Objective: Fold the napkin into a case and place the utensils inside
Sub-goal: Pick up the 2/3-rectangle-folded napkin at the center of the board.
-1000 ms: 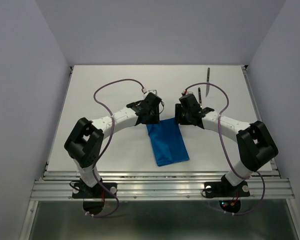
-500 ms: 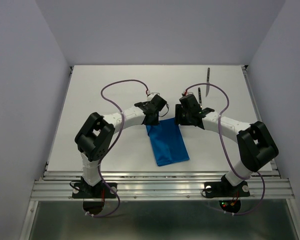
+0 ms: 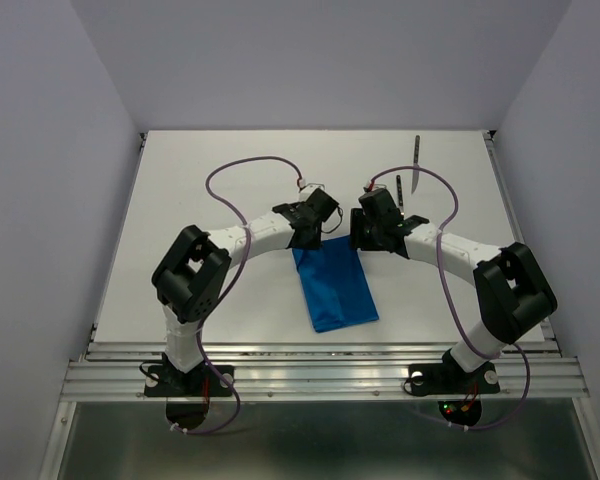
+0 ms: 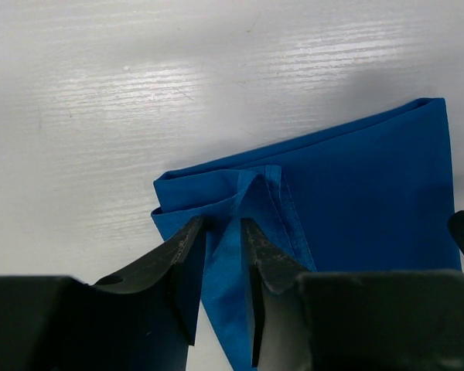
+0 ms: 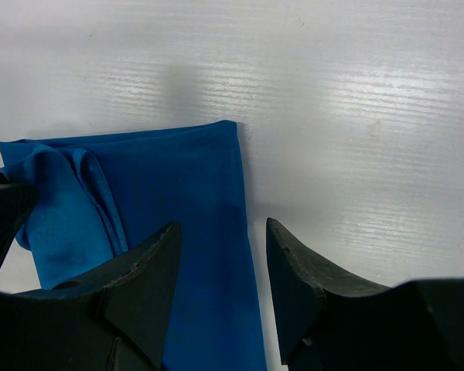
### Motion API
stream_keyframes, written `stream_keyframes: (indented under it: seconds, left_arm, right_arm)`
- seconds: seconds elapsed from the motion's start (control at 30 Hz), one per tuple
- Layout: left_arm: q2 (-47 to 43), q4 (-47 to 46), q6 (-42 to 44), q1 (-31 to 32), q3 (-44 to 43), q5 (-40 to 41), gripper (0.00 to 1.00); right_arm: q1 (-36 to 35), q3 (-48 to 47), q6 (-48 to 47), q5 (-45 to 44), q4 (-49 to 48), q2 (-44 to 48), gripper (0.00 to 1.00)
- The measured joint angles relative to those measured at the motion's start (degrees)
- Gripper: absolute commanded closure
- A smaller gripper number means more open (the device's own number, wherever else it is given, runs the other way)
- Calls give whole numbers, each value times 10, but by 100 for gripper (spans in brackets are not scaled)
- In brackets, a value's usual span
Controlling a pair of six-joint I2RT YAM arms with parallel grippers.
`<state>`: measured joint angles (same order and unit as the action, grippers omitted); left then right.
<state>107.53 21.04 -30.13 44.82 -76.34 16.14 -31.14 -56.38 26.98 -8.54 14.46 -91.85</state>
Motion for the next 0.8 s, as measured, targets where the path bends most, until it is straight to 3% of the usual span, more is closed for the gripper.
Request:
stream_keyframes:
  seconds: [0.47,0.8]
  left_arm:
    - [12,16,6,27,-3,43,60]
    - [24,26,7,31,-10,68,74]
  right_arm:
    - [0,0,0,0,0,0,47]
    - [0,0,0,0,0,0,47]
